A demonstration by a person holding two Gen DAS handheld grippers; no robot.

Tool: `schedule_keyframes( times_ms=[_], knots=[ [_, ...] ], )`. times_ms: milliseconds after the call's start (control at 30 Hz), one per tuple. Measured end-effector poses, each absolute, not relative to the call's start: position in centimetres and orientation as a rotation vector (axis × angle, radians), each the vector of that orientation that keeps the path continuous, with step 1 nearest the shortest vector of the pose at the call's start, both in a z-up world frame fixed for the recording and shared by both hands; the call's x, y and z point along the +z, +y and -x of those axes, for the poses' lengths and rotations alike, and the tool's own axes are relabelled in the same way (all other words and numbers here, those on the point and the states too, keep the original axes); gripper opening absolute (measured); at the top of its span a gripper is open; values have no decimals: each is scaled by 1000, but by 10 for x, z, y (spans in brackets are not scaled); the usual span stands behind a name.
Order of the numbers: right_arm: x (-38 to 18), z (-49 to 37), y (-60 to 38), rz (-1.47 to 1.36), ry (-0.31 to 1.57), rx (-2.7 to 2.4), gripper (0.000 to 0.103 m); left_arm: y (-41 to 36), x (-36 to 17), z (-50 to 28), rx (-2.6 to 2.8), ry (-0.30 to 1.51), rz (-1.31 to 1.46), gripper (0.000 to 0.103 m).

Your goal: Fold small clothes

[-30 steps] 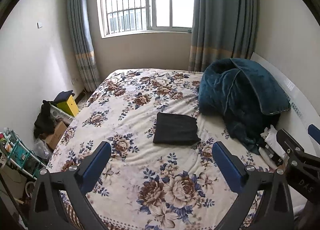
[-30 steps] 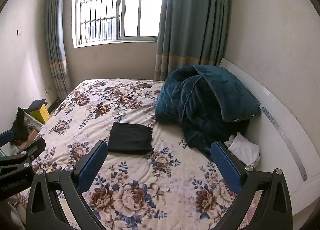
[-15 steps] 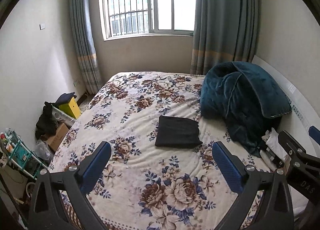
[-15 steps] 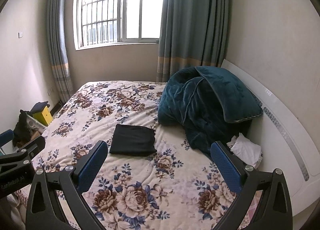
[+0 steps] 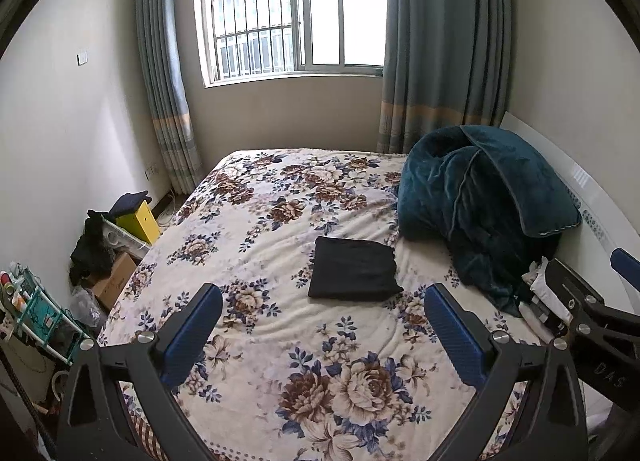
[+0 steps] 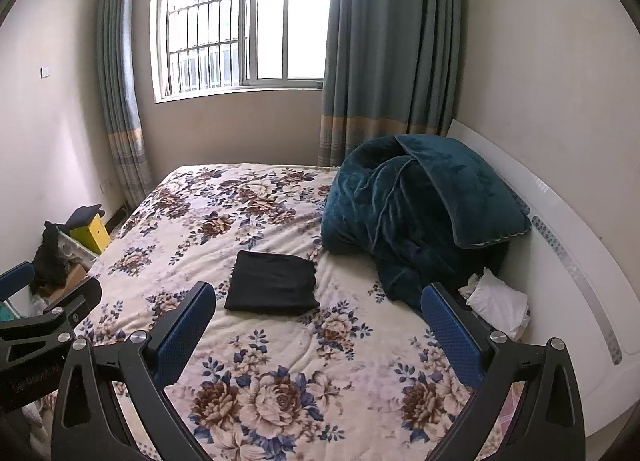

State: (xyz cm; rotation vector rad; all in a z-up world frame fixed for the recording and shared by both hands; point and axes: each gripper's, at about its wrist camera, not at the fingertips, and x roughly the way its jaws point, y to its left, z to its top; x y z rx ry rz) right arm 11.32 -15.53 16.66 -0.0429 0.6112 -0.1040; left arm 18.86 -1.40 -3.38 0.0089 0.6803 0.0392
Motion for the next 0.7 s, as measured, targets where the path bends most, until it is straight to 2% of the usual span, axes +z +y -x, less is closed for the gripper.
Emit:
schedule_keyframes(
  times_ms=[700],
  knots=[
    [166, -116, -151, 46, 612, -96, 103, -11, -33, -195, 54, 681, 0, 103]
  ],
)
